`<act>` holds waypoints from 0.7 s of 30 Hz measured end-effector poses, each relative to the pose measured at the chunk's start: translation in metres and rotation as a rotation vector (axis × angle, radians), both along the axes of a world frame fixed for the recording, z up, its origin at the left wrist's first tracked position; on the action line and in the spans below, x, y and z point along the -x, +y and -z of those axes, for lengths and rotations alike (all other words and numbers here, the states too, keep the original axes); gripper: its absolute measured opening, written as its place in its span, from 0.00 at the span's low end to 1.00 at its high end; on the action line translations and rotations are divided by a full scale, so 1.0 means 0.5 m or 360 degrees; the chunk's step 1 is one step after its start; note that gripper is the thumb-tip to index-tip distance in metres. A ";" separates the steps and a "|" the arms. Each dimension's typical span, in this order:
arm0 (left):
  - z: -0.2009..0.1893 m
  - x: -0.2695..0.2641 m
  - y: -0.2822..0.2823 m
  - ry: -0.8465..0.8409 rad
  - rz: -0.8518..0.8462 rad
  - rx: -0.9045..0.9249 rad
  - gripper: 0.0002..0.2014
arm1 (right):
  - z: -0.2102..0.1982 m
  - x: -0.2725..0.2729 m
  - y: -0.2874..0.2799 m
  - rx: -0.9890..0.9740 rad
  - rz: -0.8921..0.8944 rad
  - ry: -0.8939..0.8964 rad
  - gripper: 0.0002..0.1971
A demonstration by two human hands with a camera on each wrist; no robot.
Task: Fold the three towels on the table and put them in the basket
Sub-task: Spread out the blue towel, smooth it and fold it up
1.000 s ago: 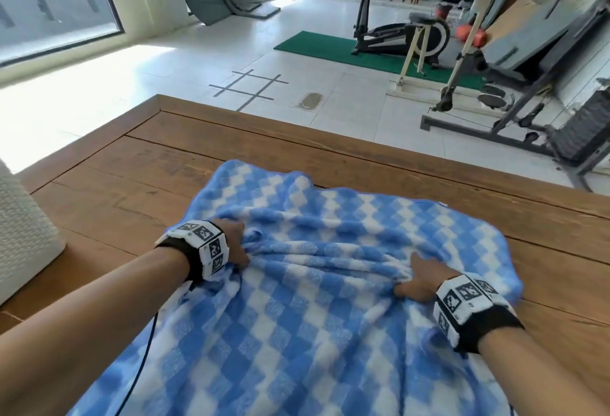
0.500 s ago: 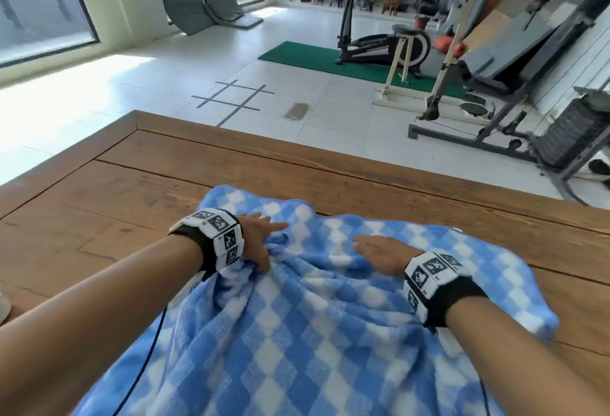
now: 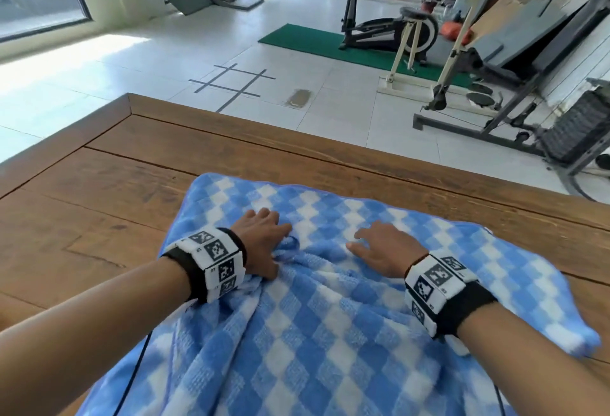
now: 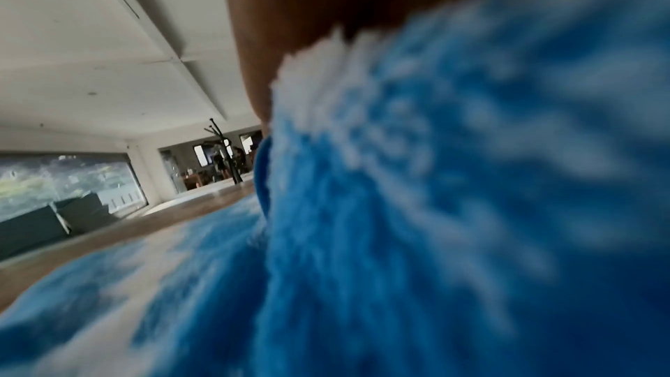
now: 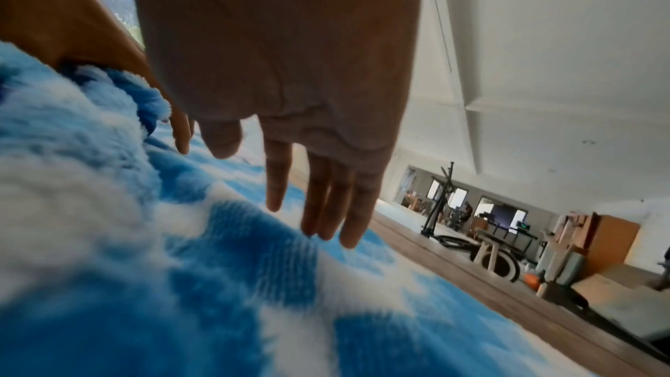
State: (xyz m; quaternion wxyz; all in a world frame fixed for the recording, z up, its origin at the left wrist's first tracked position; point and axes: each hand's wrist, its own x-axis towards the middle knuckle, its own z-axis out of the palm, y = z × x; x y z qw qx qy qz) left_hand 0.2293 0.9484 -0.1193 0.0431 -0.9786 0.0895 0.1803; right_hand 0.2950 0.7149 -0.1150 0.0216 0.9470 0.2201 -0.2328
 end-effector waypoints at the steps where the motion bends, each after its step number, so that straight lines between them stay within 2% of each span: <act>1: 0.002 0.005 0.002 0.0018 -0.0013 0.0049 0.41 | 0.002 0.001 -0.001 0.0003 -0.0034 0.0097 0.30; 4: 0.000 0.008 0.011 0.0333 -0.0217 0.0104 0.49 | 0.019 -0.007 -0.019 0.0078 -0.0036 0.0252 0.34; 7: -0.008 0.008 0.000 0.0345 -0.0239 -0.0016 0.51 | 0.008 0.009 -0.044 0.0020 0.0029 0.0191 0.36; 9: -0.014 0.016 -0.022 0.0270 -0.0138 -0.0046 0.47 | -0.005 0.034 -0.068 -0.0013 0.0070 0.0170 0.34; 12: -0.031 0.024 -0.060 0.0128 0.0080 0.0024 0.31 | -0.009 0.055 -0.143 0.0058 0.0304 0.0108 0.31; 14: -0.044 0.026 -0.089 0.0125 0.0181 0.0072 0.28 | 0.005 0.057 -0.215 0.0107 0.0455 0.0062 0.30; 17: -0.050 0.027 -0.149 0.0278 0.0259 0.0070 0.37 | 0.032 0.064 -0.309 0.0156 0.0567 0.0104 0.34; 21: -0.021 0.030 -0.222 0.0450 0.0294 -0.0100 0.44 | 0.057 0.069 -0.358 0.0140 0.0610 0.0164 0.36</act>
